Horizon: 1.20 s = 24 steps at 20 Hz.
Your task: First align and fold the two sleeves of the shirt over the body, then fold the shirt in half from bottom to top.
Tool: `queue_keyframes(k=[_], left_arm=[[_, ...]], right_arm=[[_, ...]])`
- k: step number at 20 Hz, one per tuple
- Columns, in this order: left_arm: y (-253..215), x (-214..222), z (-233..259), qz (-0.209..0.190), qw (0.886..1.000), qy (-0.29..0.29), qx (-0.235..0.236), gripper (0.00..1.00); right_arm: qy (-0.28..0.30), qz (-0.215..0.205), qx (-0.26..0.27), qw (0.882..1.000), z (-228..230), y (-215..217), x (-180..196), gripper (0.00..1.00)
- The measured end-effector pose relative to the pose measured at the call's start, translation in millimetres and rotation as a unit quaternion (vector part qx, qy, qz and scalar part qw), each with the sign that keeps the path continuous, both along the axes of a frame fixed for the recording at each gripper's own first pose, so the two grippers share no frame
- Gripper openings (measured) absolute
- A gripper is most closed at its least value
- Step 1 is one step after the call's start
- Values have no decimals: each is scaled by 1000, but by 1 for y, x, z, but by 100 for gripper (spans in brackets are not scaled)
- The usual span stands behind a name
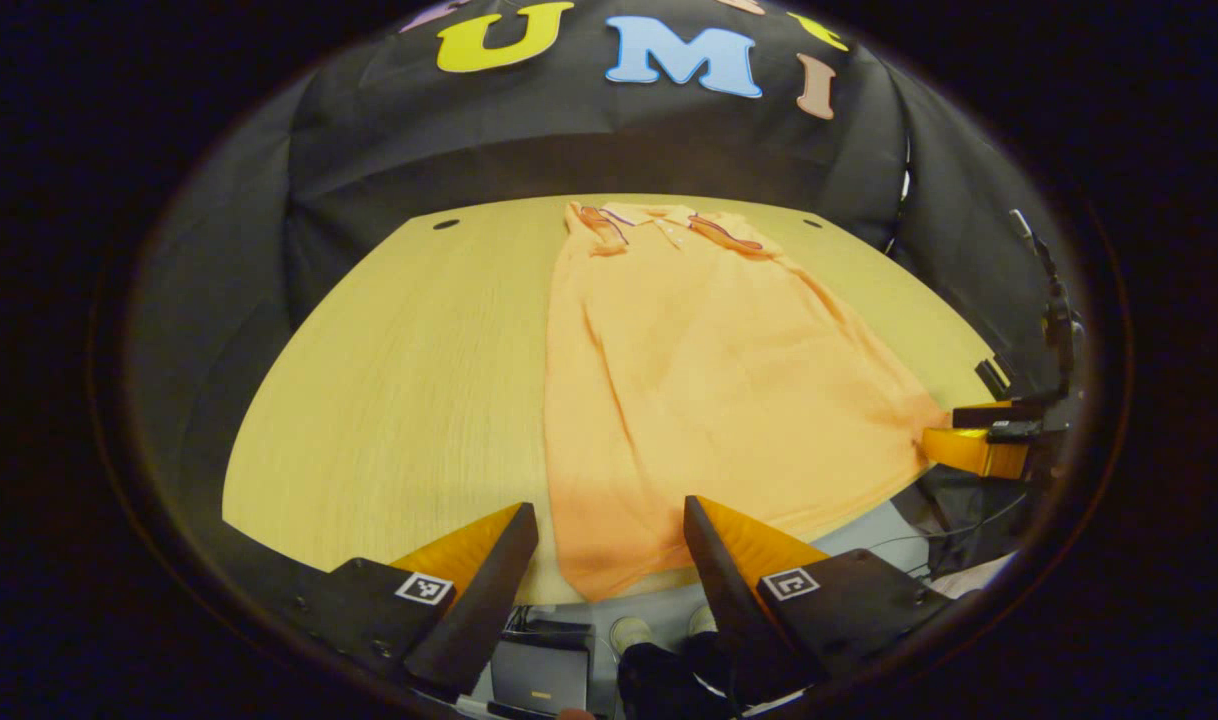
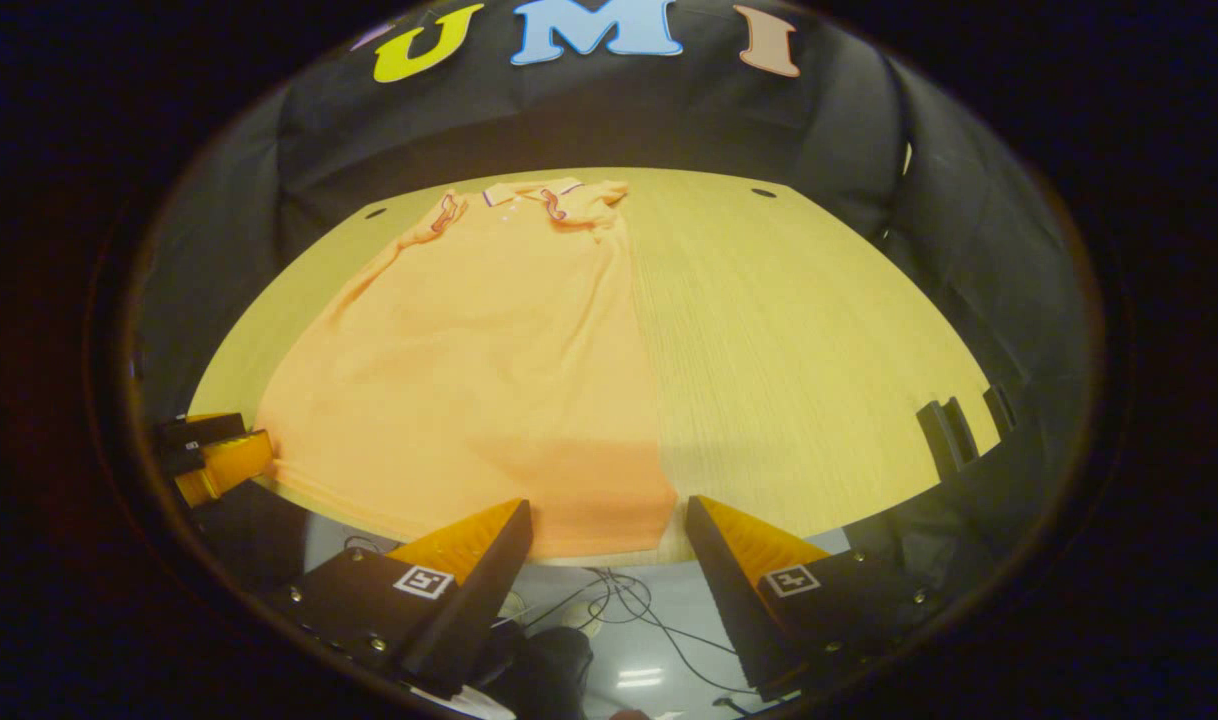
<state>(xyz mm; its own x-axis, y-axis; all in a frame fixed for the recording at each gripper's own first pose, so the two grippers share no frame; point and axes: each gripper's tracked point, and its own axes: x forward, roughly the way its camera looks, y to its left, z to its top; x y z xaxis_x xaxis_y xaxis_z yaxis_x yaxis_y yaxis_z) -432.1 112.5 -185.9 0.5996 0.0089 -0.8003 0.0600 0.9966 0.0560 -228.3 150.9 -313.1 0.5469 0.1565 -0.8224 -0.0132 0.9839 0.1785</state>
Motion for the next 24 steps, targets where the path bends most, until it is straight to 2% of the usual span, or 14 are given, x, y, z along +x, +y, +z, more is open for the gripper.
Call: queue_keyframes(k=[2, 5, 8, 9, 10, 11, 12, 14, 15, 16, 18, 19, 24], left_arm=[[-1, 1, -3, 1, 1000, -4, 5, 98], [-7, -4, -4, -17, 1000, -6, 22, 96], [-16, -3, -4, -25, 999, -3, 19, 89], [-19, -1, -5, -28, 999, -3, 20, 82], [-22, -1, -5, -32, 999, -2, 19, 76], [-27, 0, -6, -38, 999, -5, 18, 70], [-30, 0, -7, -44, 999, -5, 18, 56], [-34, 0, -7, -51, 998, -9, 20, 36], [-35, 0, -7, -54, 998, -9, 26, 31], [-37, -1, -9, -58, 998, -15, 24, 30], [-36, 3, -6, -38, 999, -17, 23, 10], [-35, 3, -7, -31, 999, -15, 24, 10], [-37, 1, -5, -10, 999, 1, 32, 10]], right_arm=[[-4, -5, 4, 1000, 0, 1, 1, 96], [-12, 0, 5, 1000, -1, 4, 2, 96], [-16, 12, 8, 1000, 0, 11, 1, 80], [-17, 13, 10, 1000, 0, 13, 3, 75], [-18, 7, 13, 1000, 0, 14, 6, 58], [-17, 5, 13, 1000, -1, 14, 4, 50], [-18, 9, 13, 1000, 0, 14, 4, 49], [-21, 16, 24, 999, 1, 17, 5, 46], [-22, -5, 40, 999, 0, 18, 6, 29], [-15, -7, 51, 999, -1, 21, 5, 11], [-10, -2, 59, 998, -3, 23, 3, 13], [-14, -1, 63, 998, 1, 21, 3, 1], [-3, 21, 85, 996, 4, 20, 6, 2]])
